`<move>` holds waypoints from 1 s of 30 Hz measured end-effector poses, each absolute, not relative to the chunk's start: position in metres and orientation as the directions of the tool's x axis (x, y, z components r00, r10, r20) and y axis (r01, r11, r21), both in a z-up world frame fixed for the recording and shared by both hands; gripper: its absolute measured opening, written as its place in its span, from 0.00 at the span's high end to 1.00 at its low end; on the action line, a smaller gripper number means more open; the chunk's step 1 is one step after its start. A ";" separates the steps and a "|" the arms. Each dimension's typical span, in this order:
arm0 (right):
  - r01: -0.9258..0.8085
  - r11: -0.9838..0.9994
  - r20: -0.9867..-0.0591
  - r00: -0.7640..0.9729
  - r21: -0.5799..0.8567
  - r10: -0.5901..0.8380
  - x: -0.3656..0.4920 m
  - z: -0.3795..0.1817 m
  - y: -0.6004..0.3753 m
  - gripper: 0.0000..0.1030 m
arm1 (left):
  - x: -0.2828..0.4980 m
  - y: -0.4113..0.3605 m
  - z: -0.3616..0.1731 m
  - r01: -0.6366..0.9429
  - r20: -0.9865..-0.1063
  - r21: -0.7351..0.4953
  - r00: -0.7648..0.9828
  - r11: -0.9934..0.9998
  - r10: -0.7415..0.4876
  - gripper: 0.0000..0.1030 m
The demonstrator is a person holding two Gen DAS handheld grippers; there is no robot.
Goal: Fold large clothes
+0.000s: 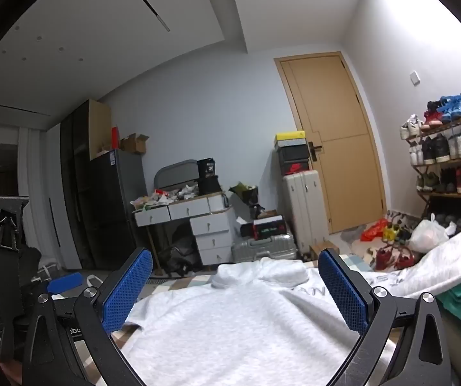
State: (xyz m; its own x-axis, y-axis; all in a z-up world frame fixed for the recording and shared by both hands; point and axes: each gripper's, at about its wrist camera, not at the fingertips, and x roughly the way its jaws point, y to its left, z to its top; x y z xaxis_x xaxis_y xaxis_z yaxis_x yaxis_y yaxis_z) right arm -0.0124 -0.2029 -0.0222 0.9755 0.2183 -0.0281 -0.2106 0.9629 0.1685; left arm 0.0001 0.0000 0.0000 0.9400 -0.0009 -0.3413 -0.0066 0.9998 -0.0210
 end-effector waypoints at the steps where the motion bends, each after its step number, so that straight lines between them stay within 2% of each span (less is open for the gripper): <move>1: -0.209 0.963 -0.028 0.976 0.169 0.217 -0.013 -0.023 -0.203 0.00 | 0.000 0.000 0.000 -0.006 -0.342 -0.021 0.940 1.000 -0.001 0.01; 30: -0.212 0.961 -0.042 0.974 0.179 0.223 -0.010 -0.024 -0.204 0.00 | -0.001 0.001 -0.004 -0.007 -0.347 -0.023 0.938 1.000 -0.002 0.01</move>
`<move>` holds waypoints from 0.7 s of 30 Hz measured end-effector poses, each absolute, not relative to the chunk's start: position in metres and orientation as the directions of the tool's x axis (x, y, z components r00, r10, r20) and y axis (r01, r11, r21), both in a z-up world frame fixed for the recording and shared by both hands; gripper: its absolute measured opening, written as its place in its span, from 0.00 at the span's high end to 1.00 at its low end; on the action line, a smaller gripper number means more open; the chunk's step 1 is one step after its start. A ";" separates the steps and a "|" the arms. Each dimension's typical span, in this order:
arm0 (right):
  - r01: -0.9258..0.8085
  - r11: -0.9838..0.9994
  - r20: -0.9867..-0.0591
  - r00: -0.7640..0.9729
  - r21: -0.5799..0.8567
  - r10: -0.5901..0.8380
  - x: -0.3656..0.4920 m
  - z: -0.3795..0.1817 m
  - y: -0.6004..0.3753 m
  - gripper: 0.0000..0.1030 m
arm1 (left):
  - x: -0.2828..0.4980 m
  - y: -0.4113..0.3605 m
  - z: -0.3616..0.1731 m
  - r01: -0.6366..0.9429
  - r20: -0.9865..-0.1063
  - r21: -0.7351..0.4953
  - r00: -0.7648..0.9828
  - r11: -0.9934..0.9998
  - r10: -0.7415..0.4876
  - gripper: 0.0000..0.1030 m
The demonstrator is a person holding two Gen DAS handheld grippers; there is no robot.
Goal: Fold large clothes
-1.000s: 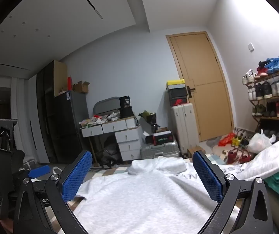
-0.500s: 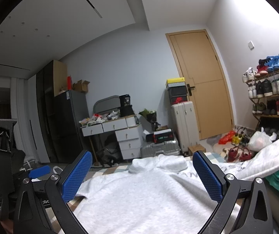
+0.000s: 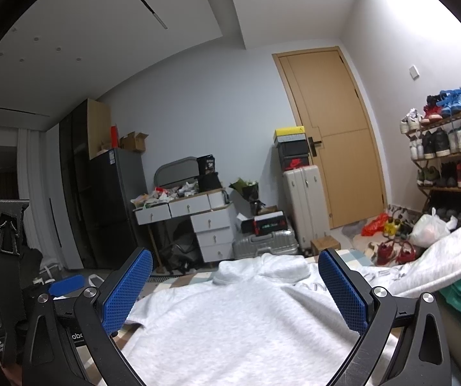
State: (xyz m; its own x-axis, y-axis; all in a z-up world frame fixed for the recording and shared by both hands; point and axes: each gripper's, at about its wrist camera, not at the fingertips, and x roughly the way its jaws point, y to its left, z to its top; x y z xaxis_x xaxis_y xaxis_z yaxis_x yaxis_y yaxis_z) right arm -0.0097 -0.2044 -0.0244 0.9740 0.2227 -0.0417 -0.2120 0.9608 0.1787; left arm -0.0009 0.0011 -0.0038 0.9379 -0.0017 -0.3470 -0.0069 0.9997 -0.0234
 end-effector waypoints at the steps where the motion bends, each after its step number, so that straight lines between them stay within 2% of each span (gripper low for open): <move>1: -0.212 0.961 -0.042 0.974 0.178 0.223 -0.010 -0.025 -0.204 0.00 | -0.001 0.001 -0.004 -0.008 -0.348 -0.023 0.938 1.000 -0.001 0.01; 13: -0.201 0.961 -0.055 0.975 0.188 0.214 -0.009 -0.027 -0.205 0.00 | 0.000 0.004 -0.011 -0.008 -0.366 -0.026 0.931 1.000 -0.002 0.01; 18: -0.186 0.964 -0.065 0.977 0.189 0.201 -0.007 -0.028 -0.206 0.00 | 0.004 0.004 -0.014 -0.005 -0.415 -0.033 0.910 0.999 -0.009 0.01; 21: -0.179 0.963 -0.072 0.978 0.201 0.197 -0.003 -0.027 -0.216 0.00 | 0.010 0.000 -0.018 -0.006 -0.489 -0.039 0.872 0.999 -0.014 0.01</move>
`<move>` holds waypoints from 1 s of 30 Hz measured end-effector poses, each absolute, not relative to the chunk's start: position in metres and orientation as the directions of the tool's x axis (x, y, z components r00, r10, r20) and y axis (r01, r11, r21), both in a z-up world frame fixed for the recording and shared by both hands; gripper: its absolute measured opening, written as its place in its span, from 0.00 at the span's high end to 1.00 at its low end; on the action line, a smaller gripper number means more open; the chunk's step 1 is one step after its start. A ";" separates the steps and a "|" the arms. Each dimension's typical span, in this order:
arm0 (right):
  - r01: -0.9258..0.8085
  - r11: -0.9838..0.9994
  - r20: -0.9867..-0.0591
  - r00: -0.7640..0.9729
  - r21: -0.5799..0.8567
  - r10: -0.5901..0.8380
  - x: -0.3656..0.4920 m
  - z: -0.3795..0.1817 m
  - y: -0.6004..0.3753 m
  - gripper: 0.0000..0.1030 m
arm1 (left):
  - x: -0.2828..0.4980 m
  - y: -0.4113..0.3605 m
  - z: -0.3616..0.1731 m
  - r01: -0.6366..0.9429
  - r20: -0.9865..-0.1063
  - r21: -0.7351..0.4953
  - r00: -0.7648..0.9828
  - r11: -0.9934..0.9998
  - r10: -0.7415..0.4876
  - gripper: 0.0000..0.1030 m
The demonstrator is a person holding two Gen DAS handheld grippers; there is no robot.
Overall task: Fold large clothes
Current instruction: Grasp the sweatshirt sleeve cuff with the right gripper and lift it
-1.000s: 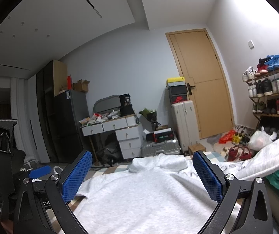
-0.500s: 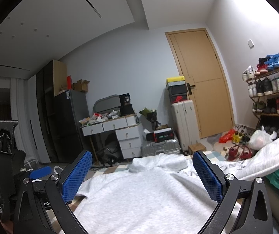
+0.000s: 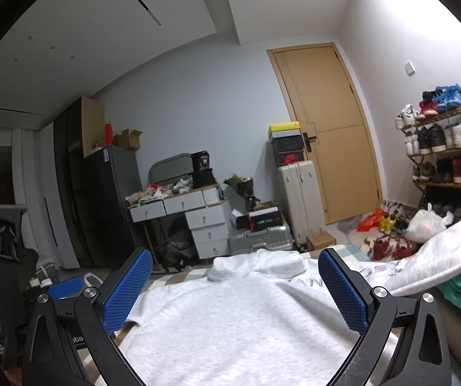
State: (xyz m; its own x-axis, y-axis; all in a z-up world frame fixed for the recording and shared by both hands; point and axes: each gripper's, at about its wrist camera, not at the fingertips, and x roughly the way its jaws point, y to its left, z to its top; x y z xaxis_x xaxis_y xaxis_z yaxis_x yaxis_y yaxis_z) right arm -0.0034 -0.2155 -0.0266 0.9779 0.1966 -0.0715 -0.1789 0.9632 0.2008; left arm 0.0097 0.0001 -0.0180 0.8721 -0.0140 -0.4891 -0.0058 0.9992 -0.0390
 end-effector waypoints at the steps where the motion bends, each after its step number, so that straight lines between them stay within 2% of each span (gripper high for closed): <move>1: -0.163 0.965 -0.088 0.979 0.204 0.184 0.000 -0.025 -0.223 0.00 | 0.011 -0.002 -0.020 0.000 -0.532 -0.047 0.846 0.999 -0.026 0.01; 3: -0.130 0.970 -0.138 0.977 0.205 0.160 0.008 -0.023 -0.244 0.00 | 0.014 -0.006 -0.023 0.025 -0.587 -0.053 0.808 0.998 -0.051 0.01; 7: 0.037 0.969 -0.289 0.956 0.246 0.037 0.020 -0.021 -0.332 0.00 | 0.013 -0.014 -0.024 0.073 -0.579 -0.053 0.810 0.996 -0.090 0.01; 12: 0.351 0.861 -0.472 0.868 0.367 -0.153 0.004 -0.025 -0.473 0.00 | 0.015 -0.023 -0.032 0.107 -0.547 0.144 0.837 0.984 -0.011 0.01; 14: 0.448 0.769 -0.529 0.831 0.455 -0.172 -0.011 -0.032 -0.524 0.00 | 0.017 -0.028 -0.034 0.112 -0.533 0.137 0.846 0.984 -0.022 0.01; 15: 0.485 0.712 -0.557 0.815 0.507 -0.158 -0.019 -0.039 -0.549 0.05 | 0.018 -0.032 -0.035 0.114 -0.530 0.140 0.848 0.984 -0.023 0.01; 16: 0.498 0.677 -0.564 0.813 0.543 -0.146 -0.025 -0.044 -0.560 0.11 | 0.019 -0.034 -0.036 0.117 -0.529 0.129 0.848 0.985 -0.032 0.01; 19: 0.517 0.594 -0.586 0.805 0.616 -0.094 -0.029 -0.056 -0.586 0.11 | 0.019 -0.038 -0.037 0.122 -0.527 0.077 0.847 0.989 -0.064 0.01; 23: 0.523 0.671 -0.583 0.796 0.526 -0.164 -0.011 -0.048 -0.592 0.17 | 0.019 -0.043 -0.039 0.124 -0.531 0.079 0.845 0.989 -0.064 0.01; 24: 0.535 0.690 -0.596 0.782 0.488 -0.185 -0.003 -0.046 -0.593 0.33 | 0.019 -0.043 -0.039 0.123 -0.531 0.081 0.845 0.989 -0.062 0.01; 25: 0.557 0.698 -0.612 0.762 0.450 -0.214 0.005 -0.045 -0.595 0.56 | 0.020 -0.044 -0.038 0.121 -0.531 0.083 0.846 0.989 -0.059 0.01; 27: 0.594 0.704 -0.647 0.720 0.389 -0.250 0.019 -0.047 -0.601 0.78 | 0.020 -0.043 -0.038 0.117 -0.529 0.084 0.847 0.990 -0.055 0.01; 30: 0.594 0.745 -0.652 0.700 0.304 -0.292 0.041 -0.035 -0.609 0.83 | 0.023 -0.042 -0.038 0.111 -0.528 0.085 0.848 0.990 -0.049 0.01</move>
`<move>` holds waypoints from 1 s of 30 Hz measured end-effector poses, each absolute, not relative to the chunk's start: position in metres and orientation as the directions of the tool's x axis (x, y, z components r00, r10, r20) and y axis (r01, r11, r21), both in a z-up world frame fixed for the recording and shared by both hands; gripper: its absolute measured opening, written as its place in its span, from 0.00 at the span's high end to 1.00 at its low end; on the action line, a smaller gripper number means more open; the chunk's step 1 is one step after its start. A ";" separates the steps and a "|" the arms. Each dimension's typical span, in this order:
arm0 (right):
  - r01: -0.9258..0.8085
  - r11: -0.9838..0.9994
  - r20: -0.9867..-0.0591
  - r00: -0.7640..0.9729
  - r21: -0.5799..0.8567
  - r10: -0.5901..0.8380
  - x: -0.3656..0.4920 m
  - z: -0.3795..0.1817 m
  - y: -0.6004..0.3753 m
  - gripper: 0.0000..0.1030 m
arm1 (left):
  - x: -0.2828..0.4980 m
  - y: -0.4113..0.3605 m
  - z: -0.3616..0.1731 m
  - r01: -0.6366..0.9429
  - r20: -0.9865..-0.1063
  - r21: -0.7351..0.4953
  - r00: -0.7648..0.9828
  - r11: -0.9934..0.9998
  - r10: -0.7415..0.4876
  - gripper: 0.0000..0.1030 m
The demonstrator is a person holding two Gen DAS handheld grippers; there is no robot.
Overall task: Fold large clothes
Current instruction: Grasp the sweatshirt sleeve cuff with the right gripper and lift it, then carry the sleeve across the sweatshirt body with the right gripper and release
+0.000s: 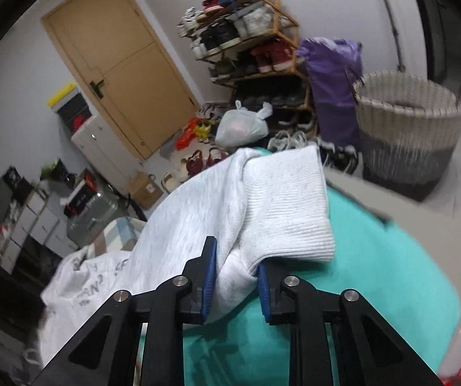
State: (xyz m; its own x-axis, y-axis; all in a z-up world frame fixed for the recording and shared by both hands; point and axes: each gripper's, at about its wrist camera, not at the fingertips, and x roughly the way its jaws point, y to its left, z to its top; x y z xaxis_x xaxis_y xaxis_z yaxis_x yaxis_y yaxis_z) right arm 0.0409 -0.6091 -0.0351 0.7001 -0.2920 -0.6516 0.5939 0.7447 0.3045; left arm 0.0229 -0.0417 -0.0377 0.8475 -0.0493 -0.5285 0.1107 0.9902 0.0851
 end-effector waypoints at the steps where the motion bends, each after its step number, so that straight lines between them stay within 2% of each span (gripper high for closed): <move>1: 0.594 0.755 -0.646 0.697 0.278 -0.311 0.048 -0.028 -0.608 0.83 | 0.023 -0.041 -0.038 0.109 -0.530 0.085 0.847 0.990 -0.048 0.01; 7: 0.638 0.760 -0.581 0.668 0.126 -0.465 0.085 0.030 -0.603 0.85 | 0.026 -0.033 -0.039 0.090 -0.530 0.089 0.847 0.992 -0.029 0.01; 13: 0.708 0.706 -0.525 0.599 -0.005 -0.604 0.121 0.061 -0.599 0.85 | 0.027 -0.018 -0.038 0.067 -0.531 0.080 0.848 0.994 -0.014 0.01; 15: 0.715 0.699 -0.511 0.599 -0.004 -0.616 0.130 0.071 -0.594 0.85 | 0.025 -0.012 -0.037 0.063 -0.528 0.079 0.849 0.995 -0.012 0.01; 18: 0.664 0.746 -0.498 0.667 0.060 -0.554 0.141 0.087 -0.573 0.85 | 0.022 0.003 -0.032 0.046 -0.514 0.067 0.858 0.997 -0.005 0.01; 22: 0.478 0.870 -0.440 0.811 0.117 -0.387 0.167 0.120 -0.499 0.85 | 0.016 0.030 -0.019 -0.015 -0.474 0.039 0.880 0.999 0.032 0.01; 27: 0.143 0.968 -0.368 0.928 0.204 -0.059 0.205 0.140 -0.365 0.89 | 0.011 0.085 -0.006 -0.173 -0.445 -0.038 0.885 0.984 0.139 0.01; 28: 0.058 0.975 -0.375 0.927 0.214 0.027 0.215 0.134 -0.329 0.92 | 0.010 0.098 -0.005 -0.212 -0.442 -0.066 0.882 0.975 0.162 0.01; 30: -0.061 0.973 -0.403 0.903 0.222 0.149 0.232 0.115 -0.267 0.92 | 0.007 0.123 -0.004 -0.280 -0.440 -0.125 0.875 0.952 0.200 0.01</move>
State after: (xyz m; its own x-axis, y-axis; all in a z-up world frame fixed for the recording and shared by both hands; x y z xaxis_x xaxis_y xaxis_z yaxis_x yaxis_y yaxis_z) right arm 0.2322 -0.2669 0.1147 0.9028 0.1490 -0.4034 -0.0615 0.9732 0.2218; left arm 0.0068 0.1229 -0.0039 0.8754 0.2003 -0.4400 -0.2805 0.9517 -0.1246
